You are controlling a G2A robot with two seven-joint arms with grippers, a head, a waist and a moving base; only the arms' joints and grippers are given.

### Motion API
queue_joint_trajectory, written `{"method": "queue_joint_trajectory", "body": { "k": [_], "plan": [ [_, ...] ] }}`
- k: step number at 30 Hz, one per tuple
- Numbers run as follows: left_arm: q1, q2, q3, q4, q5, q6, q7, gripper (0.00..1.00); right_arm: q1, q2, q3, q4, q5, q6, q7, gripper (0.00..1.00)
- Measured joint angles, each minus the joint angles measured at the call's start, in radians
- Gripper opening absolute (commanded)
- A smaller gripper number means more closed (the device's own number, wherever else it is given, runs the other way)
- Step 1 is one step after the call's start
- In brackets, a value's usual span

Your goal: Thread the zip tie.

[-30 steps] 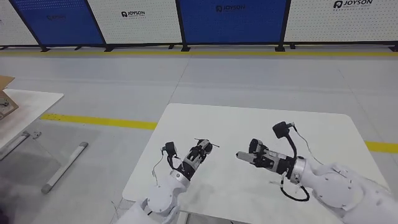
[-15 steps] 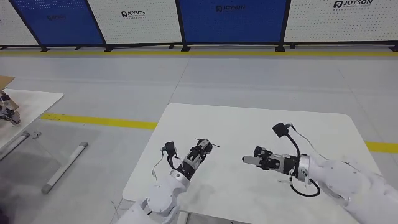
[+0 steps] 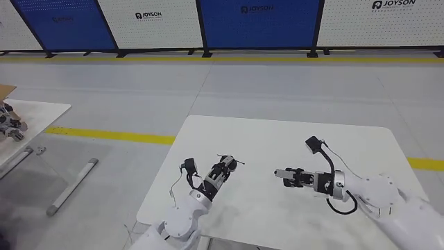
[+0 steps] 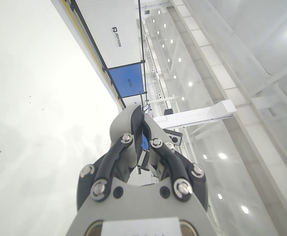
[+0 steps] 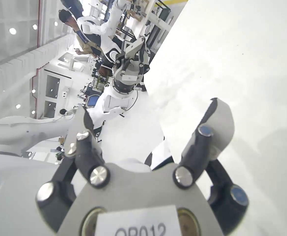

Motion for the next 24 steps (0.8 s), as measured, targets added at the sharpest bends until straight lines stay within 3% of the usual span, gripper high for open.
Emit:
{"method": "queue_joint_trajectory", "body": {
  "k": [6,11,16,19,22,24],
  "plan": [
    [-0.001,0.000,0.001,0.000,0.001,0.002,0.001,0.00,0.000,0.000,0.000,0.000,-0.001,0.000,0.000,1.00],
    [-0.016,-0.013,0.056,-0.030,0.073,0.056,0.044,0.00,-0.007,-0.012,0.012,0.017,0.029,0.000,0.073,1.00],
    [-0.013,-0.022,0.099,-0.036,0.119,0.062,0.052,0.00,0.008,-0.053,0.039,0.105,0.095,0.000,0.182,1.00],
    [-0.018,-0.028,0.114,-0.031,0.090,0.060,0.032,0.00,0.011,-0.083,0.054,0.150,0.124,0.000,0.250,1.00],
    [-0.036,-0.036,0.130,-0.018,0.043,0.065,0.009,0.00,0.031,-0.123,0.046,0.239,0.188,0.000,0.360,1.00],
    [-0.037,-0.036,0.130,-0.017,0.042,0.065,0.009,0.00,0.035,-0.127,0.043,0.255,0.194,0.000,0.373,1.00]
  ]
}}
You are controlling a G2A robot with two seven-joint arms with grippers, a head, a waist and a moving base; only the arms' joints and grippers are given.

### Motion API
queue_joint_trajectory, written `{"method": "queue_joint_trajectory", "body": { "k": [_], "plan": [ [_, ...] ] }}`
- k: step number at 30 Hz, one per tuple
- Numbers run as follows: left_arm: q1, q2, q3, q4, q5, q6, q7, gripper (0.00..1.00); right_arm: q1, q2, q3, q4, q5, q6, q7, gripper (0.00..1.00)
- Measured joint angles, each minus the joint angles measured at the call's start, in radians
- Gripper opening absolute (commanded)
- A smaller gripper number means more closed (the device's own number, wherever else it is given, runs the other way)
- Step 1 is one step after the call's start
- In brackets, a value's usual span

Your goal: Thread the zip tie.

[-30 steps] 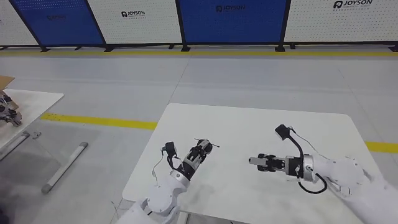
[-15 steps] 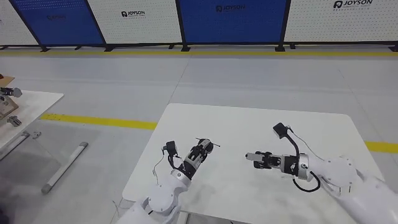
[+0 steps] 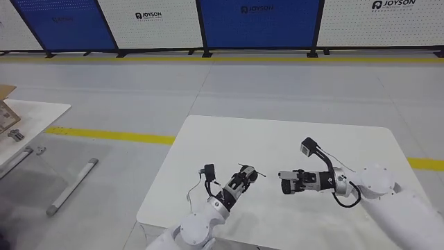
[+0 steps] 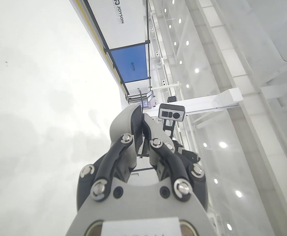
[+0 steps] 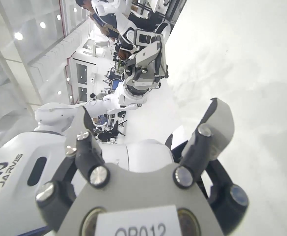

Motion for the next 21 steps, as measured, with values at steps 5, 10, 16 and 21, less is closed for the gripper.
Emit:
{"method": "queue_joint_trajectory", "body": {
  "k": [5,10,16,21],
  "plan": [
    [0.001,0.000,-0.001,-0.001,0.002,0.000,0.001,0.00,-0.001,0.002,0.000,-0.009,-0.002,0.000,-0.006,1.00],
    [0.001,0.000,-0.001,-0.001,0.002,0.000,0.001,0.00,-0.005,0.001,0.002,-0.014,-0.010,0.001,-0.016,1.00],
    [-0.010,-0.008,0.000,-0.013,0.027,0.022,0.052,0.00,-0.002,-0.024,-0.015,-0.020,-0.078,0.019,-0.052,1.00],
    [-0.016,-0.012,0.002,-0.014,0.015,0.022,0.061,0.00,0.022,-0.049,-0.034,0.014,-0.090,0.038,-0.072,1.00]
  ]
}}
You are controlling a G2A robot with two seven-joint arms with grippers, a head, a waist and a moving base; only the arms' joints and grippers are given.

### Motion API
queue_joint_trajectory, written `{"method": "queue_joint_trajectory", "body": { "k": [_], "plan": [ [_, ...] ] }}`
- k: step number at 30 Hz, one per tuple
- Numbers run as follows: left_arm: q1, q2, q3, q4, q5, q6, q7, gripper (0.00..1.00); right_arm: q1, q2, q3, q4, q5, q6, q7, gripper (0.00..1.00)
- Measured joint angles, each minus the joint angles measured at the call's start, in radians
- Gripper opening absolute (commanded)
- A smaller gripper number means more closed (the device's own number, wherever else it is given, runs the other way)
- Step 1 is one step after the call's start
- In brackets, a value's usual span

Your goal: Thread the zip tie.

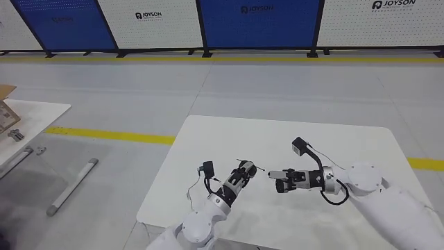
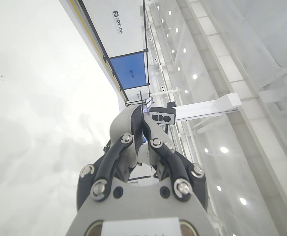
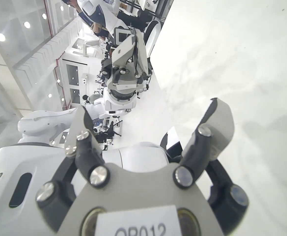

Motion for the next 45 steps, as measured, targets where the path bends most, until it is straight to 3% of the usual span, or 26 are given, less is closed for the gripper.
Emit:
{"method": "queue_joint_trajectory", "body": {
  "k": [12,13,14,17,22,42,44,45],
  "plan": [
    [0.010,-0.003,0.004,0.007,0.011,-0.010,-0.018,0.00,-0.015,-0.007,0.019,-0.013,-0.010,0.015,-0.003,1.00],
    [0.013,-0.004,0.004,0.007,0.011,-0.014,-0.020,0.00,-0.016,-0.009,0.026,-0.007,-0.006,0.006,0.002,0.82],
    [0.014,-0.005,0.004,0.007,0.010,-0.017,-0.023,0.00,-0.016,-0.011,0.030,-0.003,-0.005,0.001,0.004,0.45],
    [0.020,-0.006,0.002,0.006,0.000,-0.029,-0.036,0.00,-0.016,-0.015,0.039,0.004,-0.015,-0.001,0.008,0.17],
    [0.029,-0.007,-0.006,0.000,-0.006,-0.037,-0.055,0.00,-0.017,-0.023,0.049,0.009,-0.033,0.017,0.017,0.00],
    [0.046,-0.012,-0.029,-0.005,0.006,-0.027,-0.094,0.00,-0.022,-0.057,0.085,0.041,-0.063,0.017,0.072,0.00],
    [0.047,-0.012,-0.030,-0.004,0.006,-0.029,-0.095,0.00,-0.023,-0.059,0.090,0.045,-0.061,0.014,0.085,0.40],
    [0.047,-0.013,-0.031,-0.004,0.005,-0.030,-0.096,0.00,-0.024,-0.060,0.092,0.047,-0.061,0.014,0.091,0.43]
  ]
}}
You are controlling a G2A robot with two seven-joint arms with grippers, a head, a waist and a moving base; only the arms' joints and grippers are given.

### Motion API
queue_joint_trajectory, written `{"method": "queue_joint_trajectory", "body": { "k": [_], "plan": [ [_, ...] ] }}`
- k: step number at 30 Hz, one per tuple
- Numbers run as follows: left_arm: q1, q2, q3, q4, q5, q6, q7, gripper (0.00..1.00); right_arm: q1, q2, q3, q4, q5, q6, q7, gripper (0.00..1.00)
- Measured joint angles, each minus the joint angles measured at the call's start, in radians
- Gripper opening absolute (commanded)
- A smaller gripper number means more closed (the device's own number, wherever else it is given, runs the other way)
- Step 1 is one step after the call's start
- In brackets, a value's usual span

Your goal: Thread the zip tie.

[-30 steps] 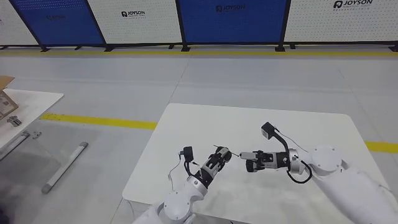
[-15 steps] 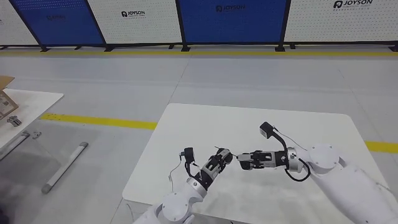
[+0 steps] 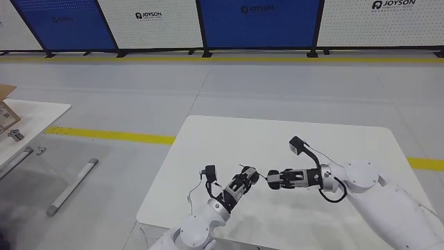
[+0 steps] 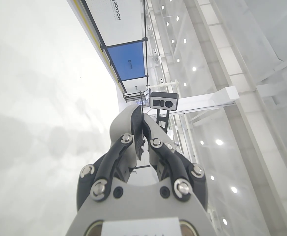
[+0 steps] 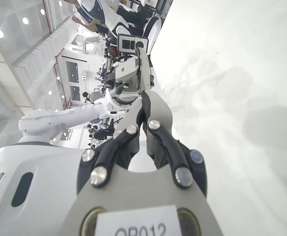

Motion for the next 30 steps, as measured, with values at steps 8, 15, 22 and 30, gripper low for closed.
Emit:
{"method": "queue_joint_trajectory", "body": {
  "k": [8,15,22,30],
  "plan": [
    [0.002,-0.004,-0.004,0.002,-0.003,-0.004,-0.005,0.00,-0.009,-0.009,0.016,0.010,-0.003,-0.014,0.025,0.40],
    [0.006,-0.005,-0.006,0.003,-0.002,0.001,-0.024,0.00,-0.014,-0.016,0.031,0.015,-0.007,-0.019,0.035,0.34],
    [0.013,-0.008,-0.003,0.004,-0.001,0.000,-0.035,0.00,-0.015,-0.024,0.043,0.017,-0.015,-0.016,0.042,0.26],
    [0.024,-0.010,-0.002,0.003,0.001,-0.012,-0.043,0.00,-0.014,-0.035,0.048,0.030,-0.022,-0.008,0.053,0.00]
  ]
}}
